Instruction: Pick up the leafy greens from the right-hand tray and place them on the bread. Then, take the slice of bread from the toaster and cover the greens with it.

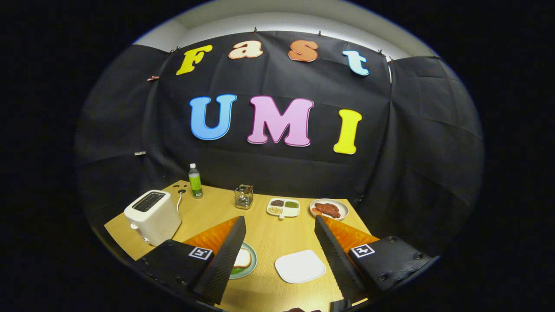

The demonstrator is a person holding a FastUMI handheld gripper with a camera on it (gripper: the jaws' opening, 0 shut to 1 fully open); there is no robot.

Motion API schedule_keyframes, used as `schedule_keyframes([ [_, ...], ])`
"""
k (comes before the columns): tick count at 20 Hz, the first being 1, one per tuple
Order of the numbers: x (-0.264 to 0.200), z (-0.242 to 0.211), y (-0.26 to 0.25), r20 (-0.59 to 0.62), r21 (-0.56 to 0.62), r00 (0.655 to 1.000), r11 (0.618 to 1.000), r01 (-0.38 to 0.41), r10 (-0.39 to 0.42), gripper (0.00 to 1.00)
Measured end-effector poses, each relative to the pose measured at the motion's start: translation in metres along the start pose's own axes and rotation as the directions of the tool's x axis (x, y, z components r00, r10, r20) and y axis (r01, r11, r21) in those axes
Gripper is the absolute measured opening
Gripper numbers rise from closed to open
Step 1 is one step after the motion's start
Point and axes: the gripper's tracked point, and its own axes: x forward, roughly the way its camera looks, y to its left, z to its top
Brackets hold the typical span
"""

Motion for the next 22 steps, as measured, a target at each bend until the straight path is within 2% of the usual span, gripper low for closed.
schedule_keyframes([
  [7,-0.035,0.04,0.019,0.08,0.008,0.993,0.996,0.085,-0.086,0.97],
  [14,-0.037,0.043,0.034,0.081,0.059,0.991,0.993,0.1,-0.105,0.98],
  [22,-0.035,0.036,0.032,0.069,0.067,0.994,0.995,0.081,-0.085,0.98],
])
